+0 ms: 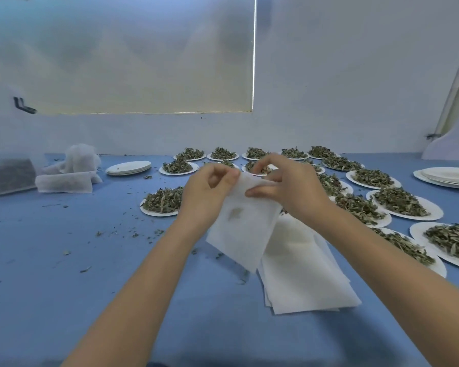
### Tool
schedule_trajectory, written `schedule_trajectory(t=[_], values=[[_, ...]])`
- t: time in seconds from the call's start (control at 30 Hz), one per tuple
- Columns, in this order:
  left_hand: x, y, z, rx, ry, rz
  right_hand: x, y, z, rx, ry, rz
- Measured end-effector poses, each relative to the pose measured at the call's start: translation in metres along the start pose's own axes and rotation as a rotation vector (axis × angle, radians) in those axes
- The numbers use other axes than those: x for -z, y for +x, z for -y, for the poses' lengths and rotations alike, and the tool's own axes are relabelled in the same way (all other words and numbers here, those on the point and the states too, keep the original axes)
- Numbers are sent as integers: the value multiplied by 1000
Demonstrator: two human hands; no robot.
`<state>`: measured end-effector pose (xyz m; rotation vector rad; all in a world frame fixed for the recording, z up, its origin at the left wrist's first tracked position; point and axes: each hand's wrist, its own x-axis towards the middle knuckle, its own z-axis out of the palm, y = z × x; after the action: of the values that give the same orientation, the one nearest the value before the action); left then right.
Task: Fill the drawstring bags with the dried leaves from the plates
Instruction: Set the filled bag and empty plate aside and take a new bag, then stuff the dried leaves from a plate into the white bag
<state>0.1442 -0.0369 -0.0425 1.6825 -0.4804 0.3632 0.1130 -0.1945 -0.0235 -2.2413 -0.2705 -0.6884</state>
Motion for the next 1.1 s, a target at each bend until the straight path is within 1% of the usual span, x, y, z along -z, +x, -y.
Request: schedule_trajectory(t=[0.07, 0.2, 0.27, 0.4, 0.47, 0.53, 0.6, 0.63, 0.7, 0.83, 0.97, 1.03, 1.1], values=[[5, 10, 1, 17, -4, -71, -5, 12, 2, 62, -33, 12], [13, 28, 4, -43, 89, -242, -16, 36, 0, 96, -23, 14], [17, 36, 4, -89, 115, -270, -24, 45, 1, 139, 8, 9], [22, 51, 11, -115, 171, -203, -40, 67, -2, 194, 9, 20], [24, 59, 16, -140, 254, -197, -46, 74, -1, 216, -88, 84], [26, 66, 21, -174, 317, -231, -53, 78, 0, 257, -195, 79], [27, 72, 24, -214, 346, -259, -56, 83, 5, 286, -185, 20], [27, 75, 25, -236, 354, -268, -57, 87, 8, 288, -186, 17], [29, 81, 26, -277, 367, -284, -59, 96, 12, 266, -186, 54], [32, 92, 25, -281, 340, -302, -64, 110, 15, 202, -34, 63], [39, 104, 26, -266, 276, -295, -70, 121, 13, 127, 137, 155], [41, 107, 27, -257, 274, -254, -76, 126, 12, 125, 120, 215], [45, 110, 29, -241, 282, -204, -79, 132, 11, 123, 65, 313]])
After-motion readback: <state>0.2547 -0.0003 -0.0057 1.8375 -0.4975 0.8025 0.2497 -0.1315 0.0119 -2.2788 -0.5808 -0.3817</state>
